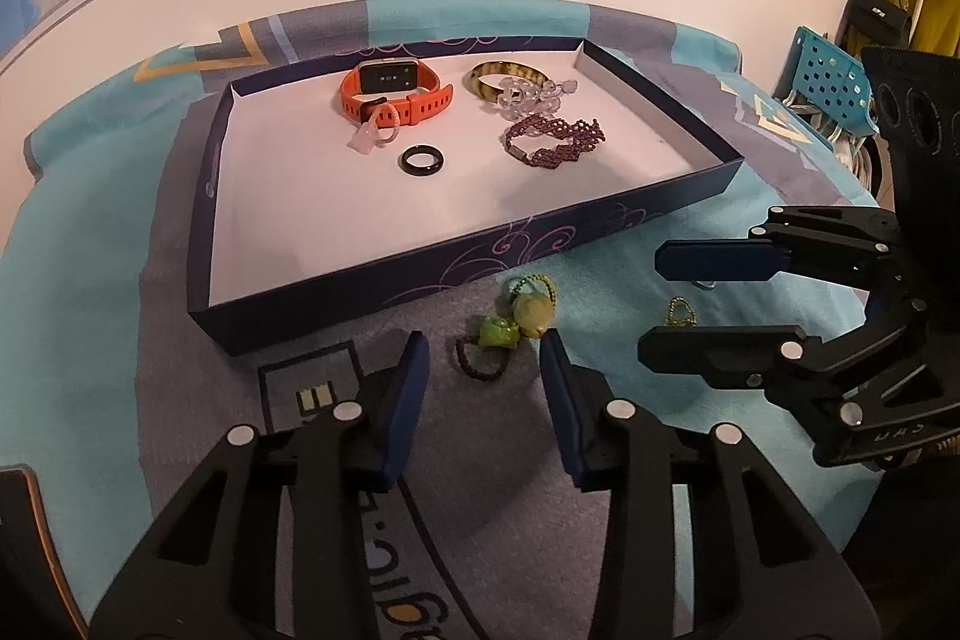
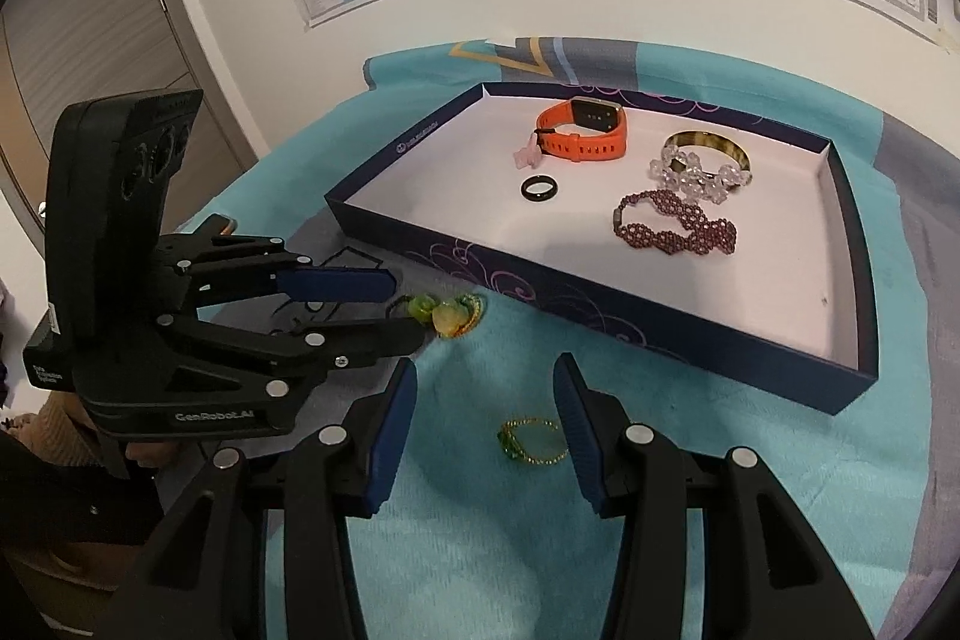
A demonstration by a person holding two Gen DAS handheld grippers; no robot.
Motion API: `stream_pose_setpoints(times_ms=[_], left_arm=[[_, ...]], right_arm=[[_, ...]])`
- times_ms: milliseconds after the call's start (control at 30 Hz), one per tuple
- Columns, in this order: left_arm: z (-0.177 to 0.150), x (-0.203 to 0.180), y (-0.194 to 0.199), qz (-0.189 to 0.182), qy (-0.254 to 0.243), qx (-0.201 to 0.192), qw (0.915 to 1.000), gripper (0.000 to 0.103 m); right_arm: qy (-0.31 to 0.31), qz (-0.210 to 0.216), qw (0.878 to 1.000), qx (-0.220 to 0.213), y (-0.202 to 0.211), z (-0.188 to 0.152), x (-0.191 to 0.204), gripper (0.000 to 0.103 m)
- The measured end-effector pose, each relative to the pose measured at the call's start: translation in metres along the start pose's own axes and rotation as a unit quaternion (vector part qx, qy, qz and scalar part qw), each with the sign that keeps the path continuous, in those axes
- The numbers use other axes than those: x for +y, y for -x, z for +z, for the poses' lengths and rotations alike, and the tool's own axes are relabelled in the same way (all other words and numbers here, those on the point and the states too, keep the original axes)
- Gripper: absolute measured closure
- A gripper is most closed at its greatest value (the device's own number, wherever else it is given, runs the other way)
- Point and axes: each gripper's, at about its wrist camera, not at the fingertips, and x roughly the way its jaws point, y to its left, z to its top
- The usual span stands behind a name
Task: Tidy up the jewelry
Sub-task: 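Grasp the green-bead cord ring with the left tool while the right tool grasps the gold ring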
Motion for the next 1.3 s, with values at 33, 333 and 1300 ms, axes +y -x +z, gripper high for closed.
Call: stream_pose_setpoints(times_ms=[33, 333, 1300], left_arm=[[0.001, 0.0, -0.001, 0.001, -0.001, 0.001, 1.0, 0.068], [0.001, -0.006, -0.003, 0.005, -0.023, 0.004, 0.9997, 0.081], [-0.016, -0.012, 0.014, -0.015, -0.008, -0.005, 0.9998, 0.081]], right_arm=[[-0.001, -0.001, 1.0, 0.0, 0.0, 0.0, -0.001, 0.057], [-0.016, -0.009, 1.0, -0.003, 0.006, -0.004, -0.01, 0.057], [0.01, -0.043, 0.999, 0.023, 0.006, -0.02, 0.002, 0.065]])
